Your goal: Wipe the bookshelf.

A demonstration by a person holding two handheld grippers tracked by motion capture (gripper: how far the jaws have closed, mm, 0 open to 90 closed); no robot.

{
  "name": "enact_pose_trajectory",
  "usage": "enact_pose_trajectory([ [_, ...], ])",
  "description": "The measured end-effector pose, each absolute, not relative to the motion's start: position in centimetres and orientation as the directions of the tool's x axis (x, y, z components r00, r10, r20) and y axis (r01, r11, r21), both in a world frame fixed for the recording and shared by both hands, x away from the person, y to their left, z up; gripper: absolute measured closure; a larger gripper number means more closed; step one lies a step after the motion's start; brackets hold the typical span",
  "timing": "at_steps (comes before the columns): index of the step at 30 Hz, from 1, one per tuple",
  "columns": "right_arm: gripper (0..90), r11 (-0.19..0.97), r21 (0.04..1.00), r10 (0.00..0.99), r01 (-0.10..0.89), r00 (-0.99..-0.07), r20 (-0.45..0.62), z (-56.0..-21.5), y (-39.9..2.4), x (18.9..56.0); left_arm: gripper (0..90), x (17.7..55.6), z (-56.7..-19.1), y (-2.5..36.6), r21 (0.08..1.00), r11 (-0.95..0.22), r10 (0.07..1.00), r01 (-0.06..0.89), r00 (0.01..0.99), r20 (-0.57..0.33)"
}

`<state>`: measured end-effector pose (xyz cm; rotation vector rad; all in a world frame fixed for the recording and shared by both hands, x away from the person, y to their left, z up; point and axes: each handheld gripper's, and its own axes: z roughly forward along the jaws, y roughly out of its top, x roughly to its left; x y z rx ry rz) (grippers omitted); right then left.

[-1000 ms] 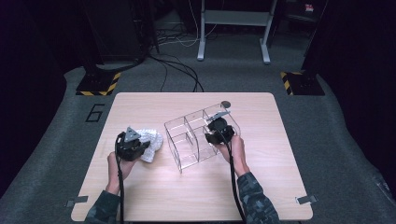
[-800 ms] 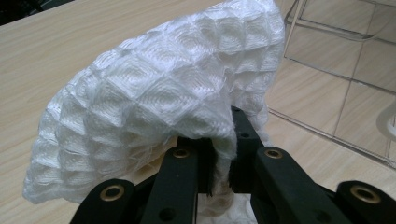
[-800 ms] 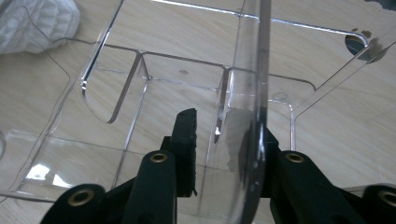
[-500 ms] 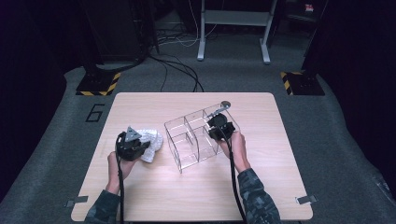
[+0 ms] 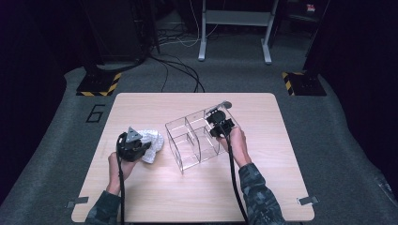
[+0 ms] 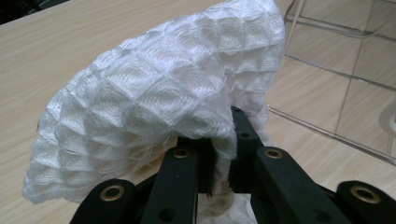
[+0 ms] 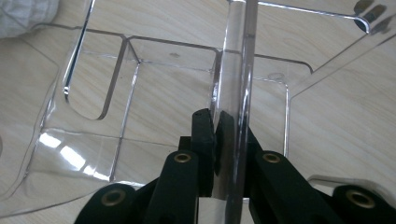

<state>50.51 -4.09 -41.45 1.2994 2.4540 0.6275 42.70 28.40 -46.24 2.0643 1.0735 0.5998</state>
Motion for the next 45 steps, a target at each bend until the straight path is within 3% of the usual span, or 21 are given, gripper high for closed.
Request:
enact_pose_trajectory([
  [15, 87.1, 0.446, 0.550, 0.844, 0.706, -0.537, 0.005, -41.2, -4.6, 50.5, 83.5, 42.7, -46.2, 28.7, 0.774, -0.387, 0.839, 0.501, 0.540, 0.070],
  [28, 87.1, 0.553, 0.563, 0.740, 0.614, -0.673, 0.007, -39.0, -6.4, 50.3, 83.7, 42.7, -46.2, 28.9, 0.783, -0.375, 0.847, 0.497, 0.527, 0.070],
  [45, 87.1, 0.645, 0.599, 0.594, 0.473, -0.805, -0.004, -39.6, -8.1, 51.0, 83.7, 42.9, -45.9, 28.8, 0.783, -0.381, 0.846, 0.492, 0.527, 0.080],
])
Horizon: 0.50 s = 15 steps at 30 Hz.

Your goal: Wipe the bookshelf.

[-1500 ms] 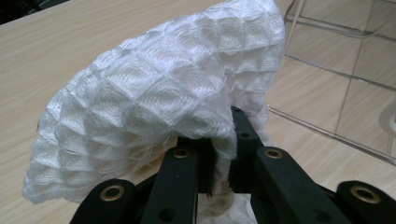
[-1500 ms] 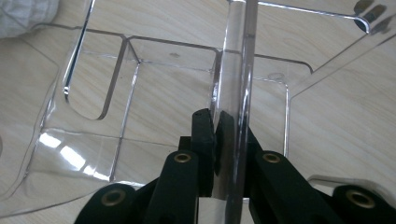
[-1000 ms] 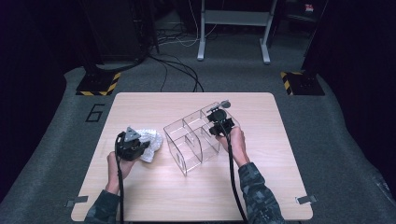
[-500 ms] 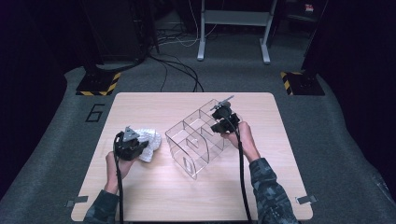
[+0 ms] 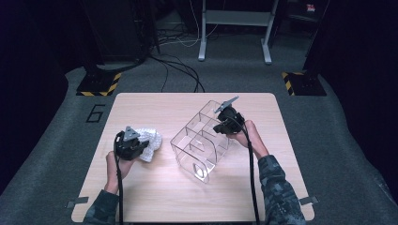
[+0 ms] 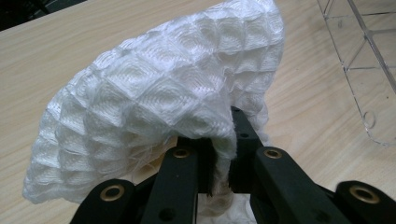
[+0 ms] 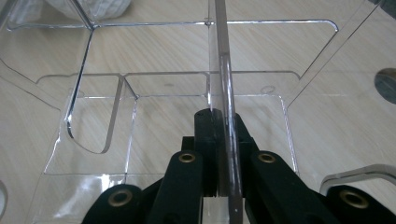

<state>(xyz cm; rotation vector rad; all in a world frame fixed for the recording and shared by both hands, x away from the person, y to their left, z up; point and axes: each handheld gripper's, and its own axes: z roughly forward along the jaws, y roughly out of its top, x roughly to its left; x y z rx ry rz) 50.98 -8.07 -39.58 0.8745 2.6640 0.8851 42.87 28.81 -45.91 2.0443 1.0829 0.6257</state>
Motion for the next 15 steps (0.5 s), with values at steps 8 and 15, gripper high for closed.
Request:
enact_pose_trajectory([
  [8, 87.0, 0.659, 0.609, 0.563, 0.440, -0.826, -0.012, -40.9, -7.9, 51.3, 83.7, 42.9, -45.8, 28.8, 0.772, -0.390, 0.840, 0.502, 0.537, 0.075],
  [15, 87.0, 0.684, 0.616, 0.498, 0.390, -0.867, -0.003, -41.6, -8.0, 51.5, 83.7, 43.0, -45.9, 28.6, 0.770, -0.395, 0.837, 0.501, 0.542, 0.077],
])
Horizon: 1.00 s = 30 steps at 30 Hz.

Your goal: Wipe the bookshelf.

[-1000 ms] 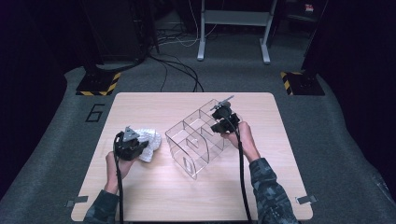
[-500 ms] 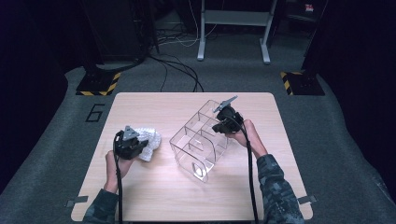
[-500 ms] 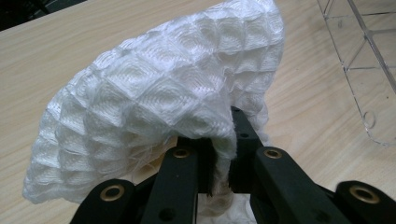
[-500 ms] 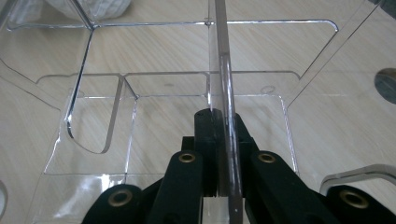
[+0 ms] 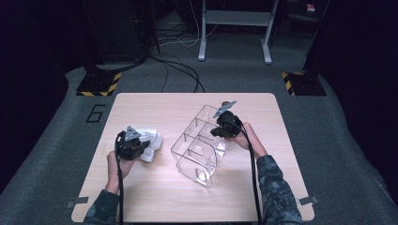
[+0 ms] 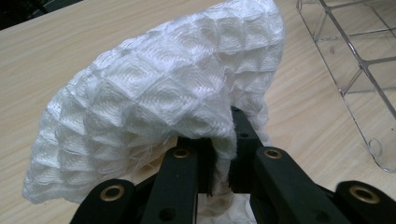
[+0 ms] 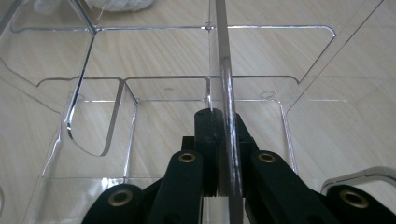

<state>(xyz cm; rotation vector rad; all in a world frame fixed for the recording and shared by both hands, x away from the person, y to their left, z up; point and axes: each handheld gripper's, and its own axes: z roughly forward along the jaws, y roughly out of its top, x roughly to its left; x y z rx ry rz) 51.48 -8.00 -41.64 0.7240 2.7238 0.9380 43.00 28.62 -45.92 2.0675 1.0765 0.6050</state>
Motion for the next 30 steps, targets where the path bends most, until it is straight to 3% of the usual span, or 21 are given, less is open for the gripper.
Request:
enact_pose_trajectory([
  [10, 86.0, 0.681, 0.634, 0.477, 0.366, -0.879, -0.005, -42.4, -8.6, 51.2, 83.7, 43.1, -46.1, 28.1, 0.769, -0.401, 0.832, 0.498, 0.549, 0.078],
  [11, 82.7, 0.674, 0.636, 0.486, 0.375, -0.874, 0.001, -42.4, -8.7, 51.2, 83.7, 43.1, -46.1, 28.0, 0.769, -0.400, 0.832, 0.498, 0.550, 0.077],
  [14, 59.7, 0.661, 0.648, 0.492, 0.378, -0.871, 0.006, -42.2, -8.9, 51.2, 83.7, 43.1, -46.0, 27.9, 0.773, -0.398, 0.832, 0.493, 0.550, 0.078],
  [19, 34.6, 0.603, 0.682, 0.554, 0.415, -0.832, 0.017, -42.2, -9.8, 50.4, 83.7, 43.1, -45.9, 27.9, 0.773, -0.402, 0.830, 0.491, 0.551, 0.081],
  [24, 24.8, 0.568, 0.712, 0.588, 0.414, -0.809, 0.002, -42.0, -10.9, 49.6, 83.7, 43.2, -45.7, 27.8, 0.778, -0.399, 0.830, 0.484, 0.551, 0.083],
  [30, 20.2, 0.516, 0.754, 0.620, 0.407, -0.784, -0.001, -41.1, -12.1, 47.9, 83.7, 43.4, -45.1, 27.6, 0.781, -0.406, 0.826, 0.474, 0.556, 0.092],
])
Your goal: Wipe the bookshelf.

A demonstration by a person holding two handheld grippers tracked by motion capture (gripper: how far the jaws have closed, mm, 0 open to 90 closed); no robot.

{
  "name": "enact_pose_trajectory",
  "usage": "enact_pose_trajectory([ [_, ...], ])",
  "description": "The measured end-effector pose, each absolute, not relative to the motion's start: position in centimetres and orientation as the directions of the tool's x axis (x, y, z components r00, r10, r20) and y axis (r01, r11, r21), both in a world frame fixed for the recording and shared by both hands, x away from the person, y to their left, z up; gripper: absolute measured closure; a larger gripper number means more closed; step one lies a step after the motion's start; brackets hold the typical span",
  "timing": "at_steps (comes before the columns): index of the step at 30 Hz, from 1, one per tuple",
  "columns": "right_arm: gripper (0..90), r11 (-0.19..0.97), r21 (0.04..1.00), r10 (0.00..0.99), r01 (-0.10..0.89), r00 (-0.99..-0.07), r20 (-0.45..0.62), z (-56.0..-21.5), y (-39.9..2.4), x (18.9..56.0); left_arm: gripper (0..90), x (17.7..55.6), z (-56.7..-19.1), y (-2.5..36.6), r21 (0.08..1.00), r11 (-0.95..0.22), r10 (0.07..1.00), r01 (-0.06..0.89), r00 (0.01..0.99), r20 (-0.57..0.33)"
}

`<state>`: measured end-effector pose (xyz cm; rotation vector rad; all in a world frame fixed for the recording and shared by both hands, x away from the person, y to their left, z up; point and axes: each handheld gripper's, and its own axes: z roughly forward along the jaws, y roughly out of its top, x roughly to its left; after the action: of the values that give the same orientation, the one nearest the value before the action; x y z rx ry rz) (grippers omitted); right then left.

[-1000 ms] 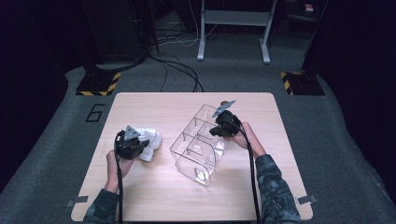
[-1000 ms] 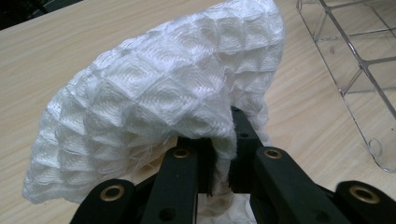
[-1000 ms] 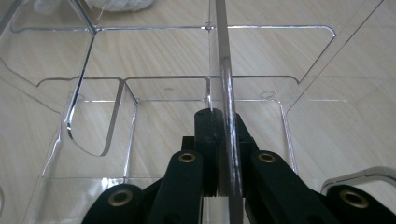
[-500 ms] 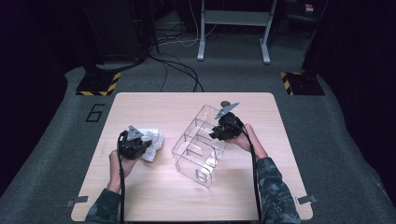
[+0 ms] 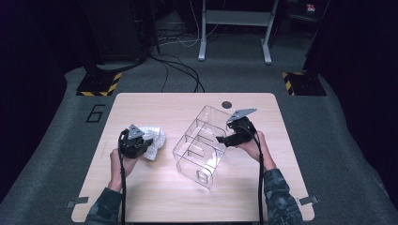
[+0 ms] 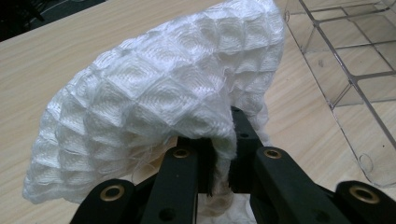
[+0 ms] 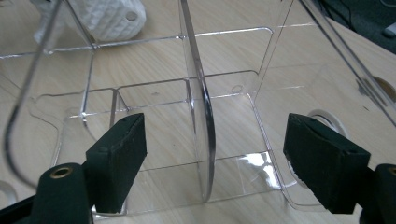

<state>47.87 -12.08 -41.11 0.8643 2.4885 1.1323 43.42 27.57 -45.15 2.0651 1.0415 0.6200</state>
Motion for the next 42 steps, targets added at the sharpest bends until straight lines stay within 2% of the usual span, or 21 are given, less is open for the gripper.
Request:
enact_pose_trajectory([
  [8, 20.4, 0.430, 0.805, 0.693, 0.408, -0.721, -0.004, -40.6, -14.4, 46.0, 83.7, 44.1, -44.3, 27.0, 0.787, -0.416, 0.815, 0.456, 0.570, 0.100],
  [11, 21.6, 0.383, 0.816, 0.761, 0.432, -0.648, -0.013, -41.1, -15.8, 45.9, 83.6, 44.7, -44.0, 26.6, 0.786, -0.415, 0.810, 0.458, 0.579, 0.091],
  [13, 22.1, 0.354, 0.815, 0.781, 0.459, -0.625, 0.013, -41.7, -16.3, 46.2, 83.6, 45.0, -43.8, 26.4, 0.783, -0.422, 0.806, 0.457, 0.584, 0.094],
  [16, 22.7, 0.342, 0.814, 0.813, 0.469, -0.582, -0.006, -42.3, -16.6, 46.5, 83.6, 45.3, -43.7, 26.2, 0.788, -0.417, 0.806, 0.453, 0.585, 0.090],
  [20, 29.6, 0.272, 0.812, 0.874, 0.517, -0.486, 0.017, -44.1, -16.6, 47.8, 83.5, 45.9, -43.3, 25.5, 0.787, -0.425, 0.799, 0.447, 0.594, 0.094],
  [28, 41.5, 0.195, 0.815, 0.925, 0.545, -0.380, 0.033, -45.7, -15.0, 49.0, 83.4, 46.8, -42.6, 24.5, 0.791, -0.428, 0.790, 0.437, 0.607, 0.093],
  [35, 46.9, 0.208, 0.815, 0.931, 0.540, -0.365, 0.005, -46.2, -14.2, 49.5, 83.4, 47.7, -42.3, 23.7, 0.792, -0.427, 0.780, 0.437, 0.620, 0.080],
  [42, 57.2, 0.214, 0.819, 0.937, 0.533, -0.350, -0.017, -46.4, -13.8, 49.8, 83.4, 49.3, -41.8, 22.3, 0.794, -0.431, 0.768, 0.429, 0.637, 0.073],
])
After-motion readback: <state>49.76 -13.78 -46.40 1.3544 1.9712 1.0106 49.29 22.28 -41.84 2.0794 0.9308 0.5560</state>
